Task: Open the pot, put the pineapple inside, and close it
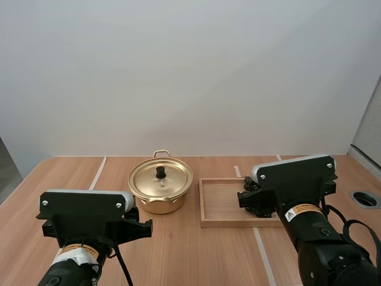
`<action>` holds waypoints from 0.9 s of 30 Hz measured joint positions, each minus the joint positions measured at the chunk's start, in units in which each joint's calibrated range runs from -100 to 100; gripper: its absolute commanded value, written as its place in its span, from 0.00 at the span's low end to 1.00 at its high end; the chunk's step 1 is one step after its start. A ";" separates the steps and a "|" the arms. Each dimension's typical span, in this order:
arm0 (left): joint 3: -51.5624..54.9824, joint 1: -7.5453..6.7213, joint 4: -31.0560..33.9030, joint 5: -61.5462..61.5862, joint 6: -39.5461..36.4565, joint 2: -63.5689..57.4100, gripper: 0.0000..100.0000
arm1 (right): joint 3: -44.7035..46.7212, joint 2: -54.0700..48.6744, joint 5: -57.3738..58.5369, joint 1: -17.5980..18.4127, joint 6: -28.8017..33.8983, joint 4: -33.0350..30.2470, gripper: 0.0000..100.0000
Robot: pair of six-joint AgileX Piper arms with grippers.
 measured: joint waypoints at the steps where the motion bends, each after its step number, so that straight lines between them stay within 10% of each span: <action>1: 0.00 0.00 0.00 0.00 0.00 0.00 1.00 | 0.00 0.00 0.81 0.00 0.00 0.24 1.00; 21: 0.00 0.00 0.00 0.00 0.11 0.00 1.00 | 0.40 -33.34 62.19 0.00 -0.10 5.20 1.00; 27: 0.11 0.00 0.00 0.00 0.09 0.00 0.03 | 0.40 -34.78 66.66 0.09 -0.10 5.97 1.00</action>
